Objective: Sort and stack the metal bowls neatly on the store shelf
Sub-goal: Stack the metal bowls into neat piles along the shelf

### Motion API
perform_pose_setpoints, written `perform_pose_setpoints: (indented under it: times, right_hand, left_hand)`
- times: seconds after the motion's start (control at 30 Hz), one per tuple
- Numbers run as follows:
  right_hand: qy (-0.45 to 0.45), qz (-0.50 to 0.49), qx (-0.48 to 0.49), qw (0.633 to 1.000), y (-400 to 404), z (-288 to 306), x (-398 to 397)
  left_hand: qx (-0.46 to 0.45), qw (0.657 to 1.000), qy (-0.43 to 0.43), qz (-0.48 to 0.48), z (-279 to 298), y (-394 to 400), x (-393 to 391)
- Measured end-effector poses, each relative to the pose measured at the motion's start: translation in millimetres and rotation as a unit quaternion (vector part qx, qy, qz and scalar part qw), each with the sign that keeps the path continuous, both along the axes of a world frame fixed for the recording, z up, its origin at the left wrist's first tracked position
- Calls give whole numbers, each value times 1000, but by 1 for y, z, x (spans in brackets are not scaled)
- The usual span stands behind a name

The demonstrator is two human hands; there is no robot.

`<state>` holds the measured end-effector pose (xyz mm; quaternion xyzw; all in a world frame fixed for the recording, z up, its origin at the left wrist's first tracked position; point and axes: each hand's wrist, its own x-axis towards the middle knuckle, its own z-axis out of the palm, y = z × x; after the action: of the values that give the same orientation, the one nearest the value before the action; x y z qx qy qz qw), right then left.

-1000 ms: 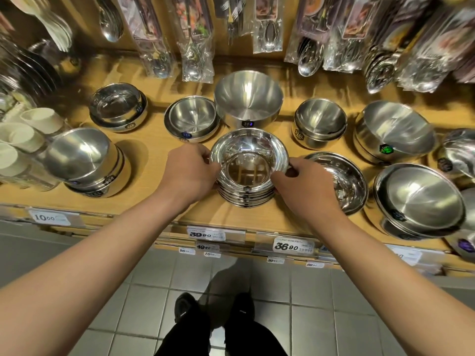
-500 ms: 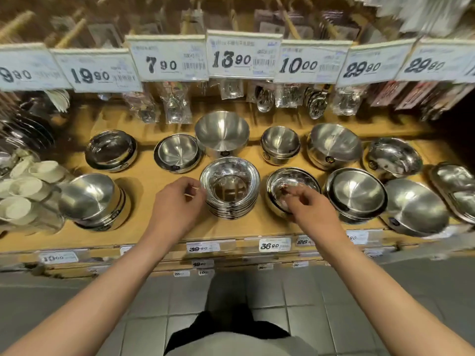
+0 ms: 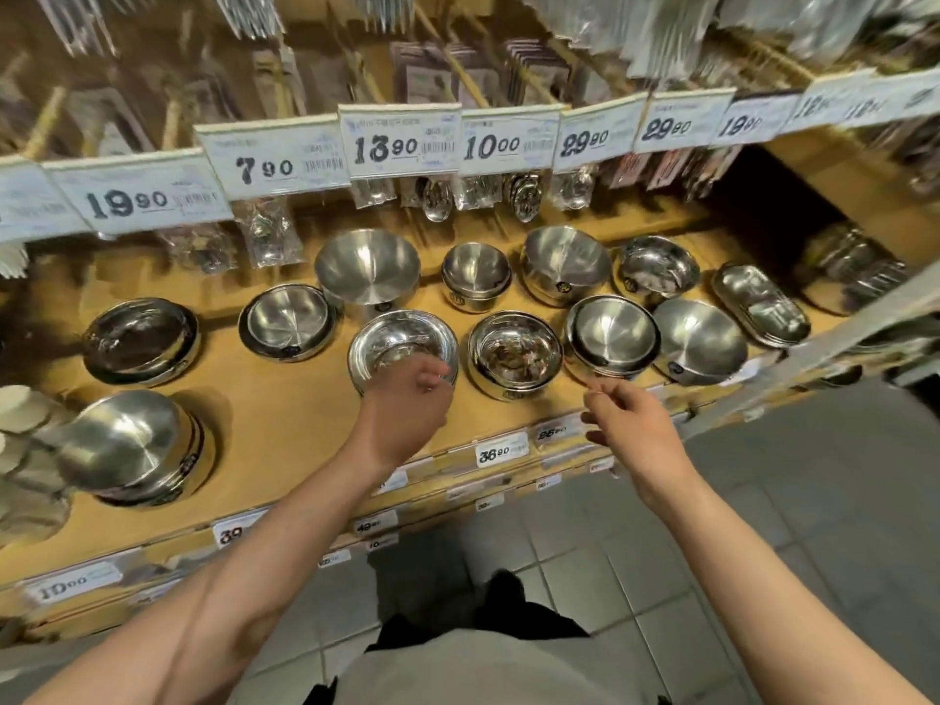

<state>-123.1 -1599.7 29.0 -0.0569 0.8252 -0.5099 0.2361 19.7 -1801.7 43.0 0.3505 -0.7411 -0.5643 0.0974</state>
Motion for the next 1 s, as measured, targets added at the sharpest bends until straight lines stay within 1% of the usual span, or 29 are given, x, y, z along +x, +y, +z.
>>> perform_pose_setpoints:
  times: [0.1,0.2,0.3,0.4,0.47,0.53,0.7,0.77,0.83,0.9,0.93,1.0]
  right_hand:
    - [5,-12,3,1000,8,-3,-9]
    - [6,-18,7,1000,17,-12,-27]
    - [-7,3,6,1000,31,-25,-53]
    - [-27,32,0,999,48,-37,-90]
    - [-34,41,-10,999,61,-42,-126]
    - [-24,48,-6,999,77,-45,-164]
    - [15,74,38,996,113,-46,-242]
    - [38,63,57,996,117,-50,-264]
    - [65,25,101,992,119,-59,-285]
    - [50,-17,142,988,124,-67,-303]
    - [34,-21,155,987,126,-71,-309]
    - [9,14,172,985,131,-78,-315]
  left_hand:
    - [13,1000,-24,-9,-4,7,-12]
    - [-5,998,-54,-14,-13,18,-23]
    - [12,998,-61,22,-23,31,-41]
    - [-6,994,-85,62,-30,49,-71]
    - [-8,993,-81,81,-34,66,-98]
    - [-24,992,-88,89,-39,85,-125]
    - [8,986,-85,141,-45,122,-169]
    - [24,982,-83,166,-43,126,-174]
    - [36,977,-85,190,-42,127,-177]
    - [38,974,-92,204,-42,129,-179]
    - [42,972,-90,212,-43,131,-181]
    - [61,969,-84,226,-44,137,-187]
